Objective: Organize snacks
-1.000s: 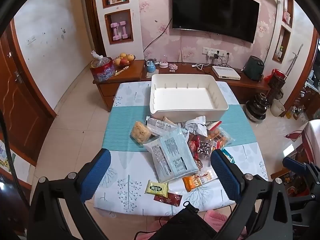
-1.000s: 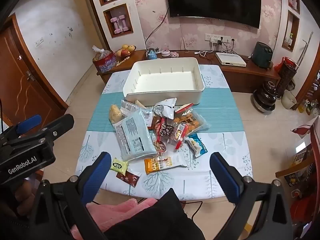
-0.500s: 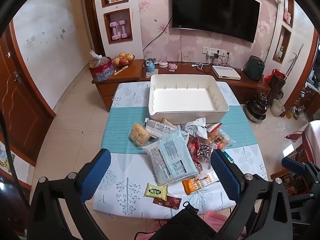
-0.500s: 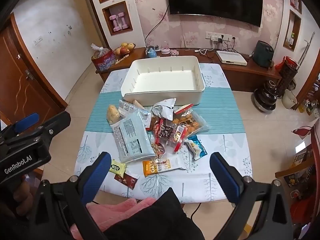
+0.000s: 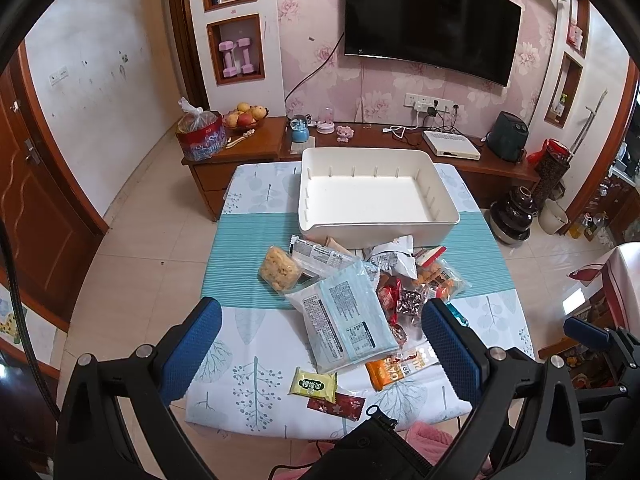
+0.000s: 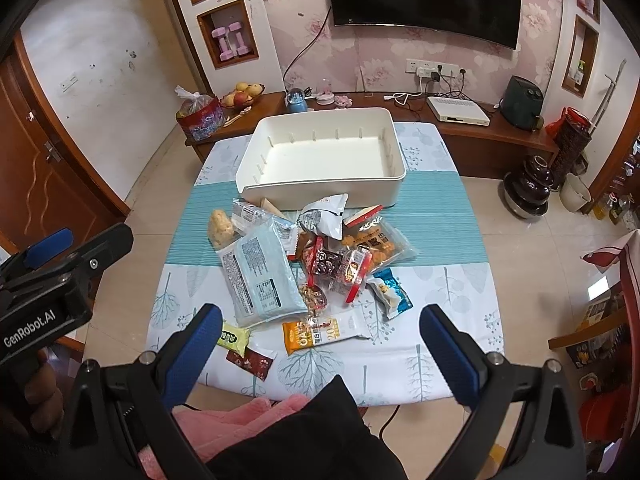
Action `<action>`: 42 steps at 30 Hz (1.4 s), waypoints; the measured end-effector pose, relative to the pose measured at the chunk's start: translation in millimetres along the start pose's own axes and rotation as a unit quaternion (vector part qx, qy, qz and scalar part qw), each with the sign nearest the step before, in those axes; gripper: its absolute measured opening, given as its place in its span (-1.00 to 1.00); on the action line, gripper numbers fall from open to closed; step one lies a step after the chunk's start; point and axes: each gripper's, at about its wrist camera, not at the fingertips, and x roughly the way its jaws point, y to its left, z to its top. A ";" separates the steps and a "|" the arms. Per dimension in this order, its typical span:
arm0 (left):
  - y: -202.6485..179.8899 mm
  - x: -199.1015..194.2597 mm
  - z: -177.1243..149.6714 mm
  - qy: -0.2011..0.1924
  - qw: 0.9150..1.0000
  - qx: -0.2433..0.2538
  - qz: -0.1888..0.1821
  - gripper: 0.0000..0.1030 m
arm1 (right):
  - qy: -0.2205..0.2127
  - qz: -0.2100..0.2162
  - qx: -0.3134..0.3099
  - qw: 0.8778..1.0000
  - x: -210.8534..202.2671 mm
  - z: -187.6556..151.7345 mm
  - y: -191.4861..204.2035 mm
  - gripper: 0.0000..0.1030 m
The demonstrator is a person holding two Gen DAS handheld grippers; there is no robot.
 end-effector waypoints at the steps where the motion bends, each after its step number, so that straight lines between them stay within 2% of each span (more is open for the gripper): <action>1: -1.3 0.9 0.1 0.001 1.000 0.001 -0.002 0.94 | 0.000 -0.001 0.001 1.000 -0.2 -0.6 0.7 0.93; 8: 1.7 21.8 -2.1 0.006 1.000 0.010 -0.026 0.94 | 0.001 -0.015 0.011 1.000 -3.9 -6.6 9.5 0.93; 14: 11.6 17.0 -12.9 0.013 0.999 0.017 -0.047 0.94 | -0.009 -0.027 0.034 0.999 -11.0 -14.0 10.4 0.93; 22: 21.7 18.3 -23.0 0.045 0.998 -0.001 -0.045 0.94 | -0.032 -0.043 0.044 0.998 -22.9 -24.5 8.8 0.93; 27: 17.6 22.9 -22.4 0.064 0.998 -0.020 -0.023 0.94 | -0.031 -0.039 0.048 0.998 -20.9 -22.5 -7.8 0.93; 33: -2.9 32.4 -25.1 0.102 0.993 -0.053 0.002 0.94 | -0.007 -0.025 0.044 0.999 -12.2 -18.0 -38.8 0.86; 35: -9.5 35.7 -27.1 0.113 0.991 -0.066 0.024 0.94 | -0.006 -0.019 0.038 0.999 -10.6 -15.5 -49.2 0.85; 42: -19.2 43.5 -40.7 0.137 0.977 -0.154 0.059 0.94 | 0.017 0.014 0.010 1.000 3.6 0.6 -90.5 0.85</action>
